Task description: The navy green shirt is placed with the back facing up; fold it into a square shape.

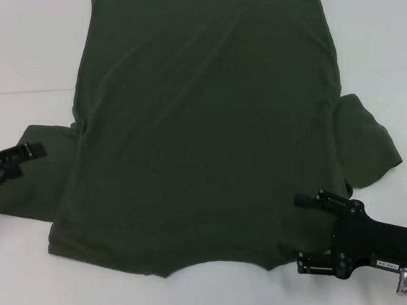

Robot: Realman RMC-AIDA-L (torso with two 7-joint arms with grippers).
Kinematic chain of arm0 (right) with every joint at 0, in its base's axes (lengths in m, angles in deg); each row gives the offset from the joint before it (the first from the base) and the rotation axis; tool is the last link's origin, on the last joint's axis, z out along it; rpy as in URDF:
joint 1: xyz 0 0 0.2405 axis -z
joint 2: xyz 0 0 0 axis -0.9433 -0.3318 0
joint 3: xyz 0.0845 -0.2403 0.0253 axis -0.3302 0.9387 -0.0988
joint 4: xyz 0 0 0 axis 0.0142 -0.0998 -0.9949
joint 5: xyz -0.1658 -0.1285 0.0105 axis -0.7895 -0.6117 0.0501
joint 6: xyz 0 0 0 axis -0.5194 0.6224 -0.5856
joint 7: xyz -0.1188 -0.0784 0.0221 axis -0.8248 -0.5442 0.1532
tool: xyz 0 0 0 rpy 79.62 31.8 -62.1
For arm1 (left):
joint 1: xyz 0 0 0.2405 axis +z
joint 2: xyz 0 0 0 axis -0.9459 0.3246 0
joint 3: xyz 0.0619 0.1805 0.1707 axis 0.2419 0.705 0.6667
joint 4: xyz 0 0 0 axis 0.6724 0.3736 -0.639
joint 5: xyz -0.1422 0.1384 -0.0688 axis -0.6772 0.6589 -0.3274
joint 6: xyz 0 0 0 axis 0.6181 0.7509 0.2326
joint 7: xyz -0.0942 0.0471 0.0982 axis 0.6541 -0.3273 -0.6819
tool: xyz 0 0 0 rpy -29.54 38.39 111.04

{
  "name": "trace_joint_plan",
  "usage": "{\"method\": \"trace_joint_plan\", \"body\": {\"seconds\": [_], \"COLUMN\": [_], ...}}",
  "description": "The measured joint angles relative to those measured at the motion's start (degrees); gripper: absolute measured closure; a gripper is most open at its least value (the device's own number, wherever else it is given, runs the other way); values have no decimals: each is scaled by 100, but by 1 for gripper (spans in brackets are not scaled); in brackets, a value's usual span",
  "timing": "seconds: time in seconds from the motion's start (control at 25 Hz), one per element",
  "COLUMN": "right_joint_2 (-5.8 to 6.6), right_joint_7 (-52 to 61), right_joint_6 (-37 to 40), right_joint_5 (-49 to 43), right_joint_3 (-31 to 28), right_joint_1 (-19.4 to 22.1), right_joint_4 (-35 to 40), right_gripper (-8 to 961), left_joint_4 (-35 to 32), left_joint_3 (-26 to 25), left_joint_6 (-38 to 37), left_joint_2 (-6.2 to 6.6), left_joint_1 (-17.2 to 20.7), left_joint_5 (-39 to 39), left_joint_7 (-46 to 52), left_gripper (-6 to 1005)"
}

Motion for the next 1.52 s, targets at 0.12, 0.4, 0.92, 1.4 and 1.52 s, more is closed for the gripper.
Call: {"method": "trace_joint_plan", "body": {"seconds": [0.12, 0.4, 0.92, 1.4, 1.52], "right_joint_2": [0, 0, 0, 0, 0], "right_joint_7": [7, 34, 44, 44, 44], "right_joint_6": [-28, -110, -170, -176, -176], "right_joint_5": [-1, -16, -27, -27, -27], "right_joint_3": [6, 13, 13, 13, 13], "right_joint_1": [-16, -59, -73, -79, -81], "right_joint_4": [0, -50, -79, -79, -79], "right_gripper": [8, 8, 8, 8, 8], "left_joint_4": [-296, -455, -200, 37, 36], "left_joint_3": [175, 766, 845, 809, 824], "left_joint_6": [133, 1097, 1744, 2047, 2094], "left_joint_2": [104, 143, 10, -49, -71], "left_joint_1": [-226, -608, -587, -546, -547], "left_joint_5": [574, 1965, 2142, 2099, 2101], "left_joint_7": [612, 1710, 1751, 1631, 1631], "left_gripper": [79, 81, 86, 90, 91]}}
